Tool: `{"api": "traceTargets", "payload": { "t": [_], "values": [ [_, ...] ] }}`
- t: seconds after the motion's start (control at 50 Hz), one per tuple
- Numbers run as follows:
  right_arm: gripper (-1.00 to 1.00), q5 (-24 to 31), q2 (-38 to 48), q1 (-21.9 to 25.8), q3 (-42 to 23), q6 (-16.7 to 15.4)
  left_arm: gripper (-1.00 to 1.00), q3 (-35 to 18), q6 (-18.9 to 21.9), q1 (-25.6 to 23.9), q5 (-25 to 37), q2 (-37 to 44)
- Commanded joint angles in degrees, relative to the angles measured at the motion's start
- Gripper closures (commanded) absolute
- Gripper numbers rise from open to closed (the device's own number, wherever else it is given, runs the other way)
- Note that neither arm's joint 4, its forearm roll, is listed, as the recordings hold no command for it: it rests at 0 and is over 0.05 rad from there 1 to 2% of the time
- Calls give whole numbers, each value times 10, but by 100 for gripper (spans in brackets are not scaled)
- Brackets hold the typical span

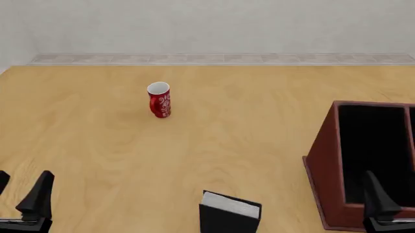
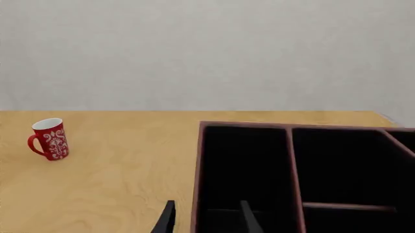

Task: Pick up the book and place it in the left compartment of the caddy.

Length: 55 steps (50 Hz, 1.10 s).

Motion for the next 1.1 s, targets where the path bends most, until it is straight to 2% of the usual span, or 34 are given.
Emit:
{"api": "traceTargets", "payload": {
  "t": [0.02,0.2,0.34,0.46,0.5,0.6,0.7,0.86,1.1],
  "values": [
    [-100,3,0,6,-1,-2,-100,-2,0,0,-1,3],
    [-100,3,-1,16,0,2,-100,-2,0,0,-1,4],
    [-100,1,-1,47,0,6,-100,-2,0,0,-1,4],
    [-100,-5,-1,87,0,11,-100,-2,0,0,-1,4],
    [-100,-6,-1,115,0,15,-100,-2,0,0,-1,4],
    [-100,-6,-1,135,0,16,-100,-2,0,0,-1,4],
    [-100,0,-1,176,0,19,-100,-2,0,0,-1,4],
    [-100,10,-1,222,0,30,-100,-2,0,0,-1,4],
    [-100,7,0,262,0,38,-100,-2,0,0,-1,4]
  ]
}}
